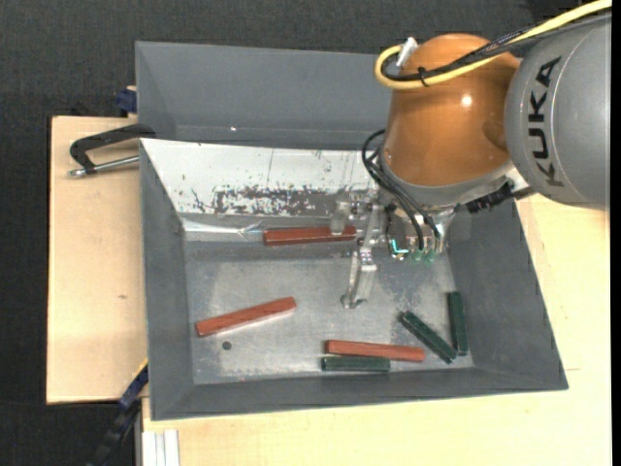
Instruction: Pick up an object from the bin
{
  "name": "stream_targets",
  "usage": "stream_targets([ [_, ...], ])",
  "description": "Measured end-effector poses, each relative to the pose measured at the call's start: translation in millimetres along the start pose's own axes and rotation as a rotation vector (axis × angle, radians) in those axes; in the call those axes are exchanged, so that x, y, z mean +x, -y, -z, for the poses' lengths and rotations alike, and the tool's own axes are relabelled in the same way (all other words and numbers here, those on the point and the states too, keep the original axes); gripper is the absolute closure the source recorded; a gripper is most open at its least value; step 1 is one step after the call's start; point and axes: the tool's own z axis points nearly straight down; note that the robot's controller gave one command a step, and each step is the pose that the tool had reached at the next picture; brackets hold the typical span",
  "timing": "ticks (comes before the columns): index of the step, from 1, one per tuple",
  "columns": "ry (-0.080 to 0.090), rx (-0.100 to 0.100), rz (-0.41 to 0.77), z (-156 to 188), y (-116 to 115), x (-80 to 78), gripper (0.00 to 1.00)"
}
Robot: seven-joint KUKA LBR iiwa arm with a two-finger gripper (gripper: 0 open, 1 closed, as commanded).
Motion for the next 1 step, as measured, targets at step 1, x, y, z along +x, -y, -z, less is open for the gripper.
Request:
stream_targets([
  [1, 0.009, -0.001, -0.002, 4.7, 0.4, -1.5, 0.00],
])
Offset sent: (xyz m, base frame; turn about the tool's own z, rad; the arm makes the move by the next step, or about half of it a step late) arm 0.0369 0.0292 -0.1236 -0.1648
